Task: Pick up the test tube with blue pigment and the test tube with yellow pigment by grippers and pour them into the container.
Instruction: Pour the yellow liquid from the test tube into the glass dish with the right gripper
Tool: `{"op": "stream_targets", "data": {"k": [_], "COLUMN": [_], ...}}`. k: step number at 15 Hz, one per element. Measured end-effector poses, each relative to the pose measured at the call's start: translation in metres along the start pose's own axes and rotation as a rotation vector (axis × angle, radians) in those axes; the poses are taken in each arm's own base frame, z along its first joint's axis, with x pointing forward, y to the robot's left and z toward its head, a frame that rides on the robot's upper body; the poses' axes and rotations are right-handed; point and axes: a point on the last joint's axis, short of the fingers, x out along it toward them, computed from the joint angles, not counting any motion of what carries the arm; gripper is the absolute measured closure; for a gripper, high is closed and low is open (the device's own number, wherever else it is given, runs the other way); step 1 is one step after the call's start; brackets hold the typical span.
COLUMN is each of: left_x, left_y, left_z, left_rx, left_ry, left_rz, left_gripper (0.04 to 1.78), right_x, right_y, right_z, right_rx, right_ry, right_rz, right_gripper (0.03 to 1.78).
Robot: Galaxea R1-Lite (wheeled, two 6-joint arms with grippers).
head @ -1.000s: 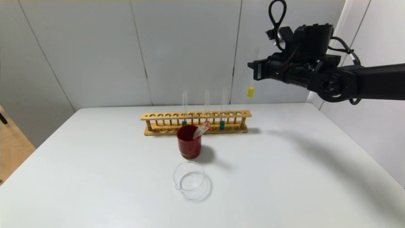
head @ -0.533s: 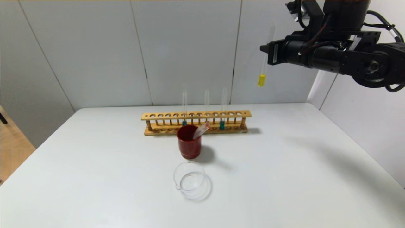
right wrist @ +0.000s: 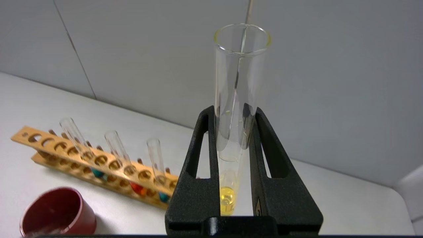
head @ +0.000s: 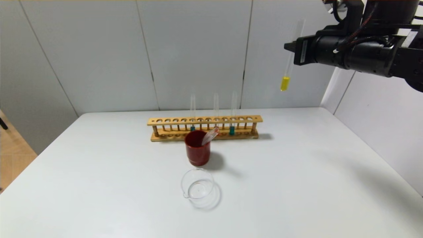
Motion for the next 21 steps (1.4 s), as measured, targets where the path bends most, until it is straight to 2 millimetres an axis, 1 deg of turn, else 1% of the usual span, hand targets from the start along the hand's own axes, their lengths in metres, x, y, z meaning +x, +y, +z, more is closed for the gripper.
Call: {"op": "stream_targets", "data": {"k": [5, 9, 13, 15, 18, 21], "left_x": [0.0, 0.0, 0.0, 0.0, 0.0, 0.0], "left_y": [0.0, 0.0, 0.0, 0.0, 0.0, 0.0], "left_z": [0.0, 0.0, 0.0, 0.0, 0.0, 0.0], "left_rx": [0.0, 0.0, 0.0, 0.0, 0.0, 0.0], "left_ry": [0.0, 0.0, 0.0, 0.0, 0.0, 0.0], "left_rz": [0.0, 0.0, 0.0, -0.001, 0.0, 0.0], "left_gripper": [0.11, 0.11, 0.11, 0.11, 0.11, 0.11], "right_x": [-0.03, -0.055, -0.078, -0.084, -0.089, -0.092], "right_y": [0.001, 0.005, 0.023, 0.031, 0.042, 0.054], "right_z": [-0.011, -0.02, -0.026, -0.025, -0.026, -0.033], "right_rx": [-0.007, -0.062, -0.11, -0.112, -0.105, -0.11], "right_ry": [0.047, 0.072, 0.082, 0.076, 0.076, 0.096], "right_rz": [0.003, 0.018, 0.086, 0.123, 0.168, 0.215], "right_gripper": [1.53, 1.53, 1.53, 1.53, 1.53, 1.53]}}
